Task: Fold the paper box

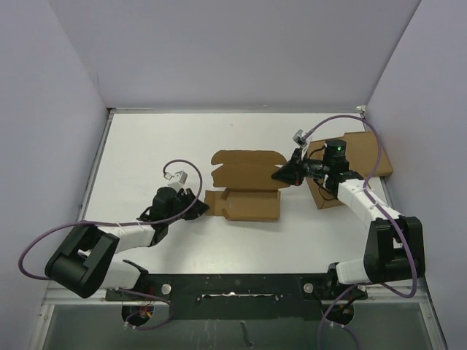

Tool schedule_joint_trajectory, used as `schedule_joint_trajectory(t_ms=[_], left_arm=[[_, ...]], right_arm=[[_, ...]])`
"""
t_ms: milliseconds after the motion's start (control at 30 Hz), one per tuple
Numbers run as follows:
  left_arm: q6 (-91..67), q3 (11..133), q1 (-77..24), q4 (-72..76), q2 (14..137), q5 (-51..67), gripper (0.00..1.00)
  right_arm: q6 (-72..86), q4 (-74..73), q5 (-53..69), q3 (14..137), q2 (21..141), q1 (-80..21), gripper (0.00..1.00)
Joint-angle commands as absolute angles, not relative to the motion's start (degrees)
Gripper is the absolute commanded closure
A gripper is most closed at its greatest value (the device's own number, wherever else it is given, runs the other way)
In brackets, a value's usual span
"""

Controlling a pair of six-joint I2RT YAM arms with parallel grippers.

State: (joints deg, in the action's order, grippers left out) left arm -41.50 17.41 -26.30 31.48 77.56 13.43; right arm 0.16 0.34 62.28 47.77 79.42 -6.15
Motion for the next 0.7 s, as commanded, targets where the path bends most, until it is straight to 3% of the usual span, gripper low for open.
schedule_joint_trajectory(t_ms=[0, 200, 667], left_arm=[[-36.0, 19.6, -31.3, 32.4, 71.3, 7.3, 1.00], [-33.0, 19.6, -36.1, 28.2, 66.4, -0.2, 1.00], [-27.0, 25.3, -41.1, 22.1, 66.5, -5.5, 1.00]], right_arm=[[2.7, 3.4, 55.3, 48.2, 78.6, -7.5, 1.00], [5.6, 5.1, 48.5, 46.9, 77.8, -9.3, 1.00], [8.2, 6.4, 42.2, 46.3, 78.3, -12.2, 1.00]])
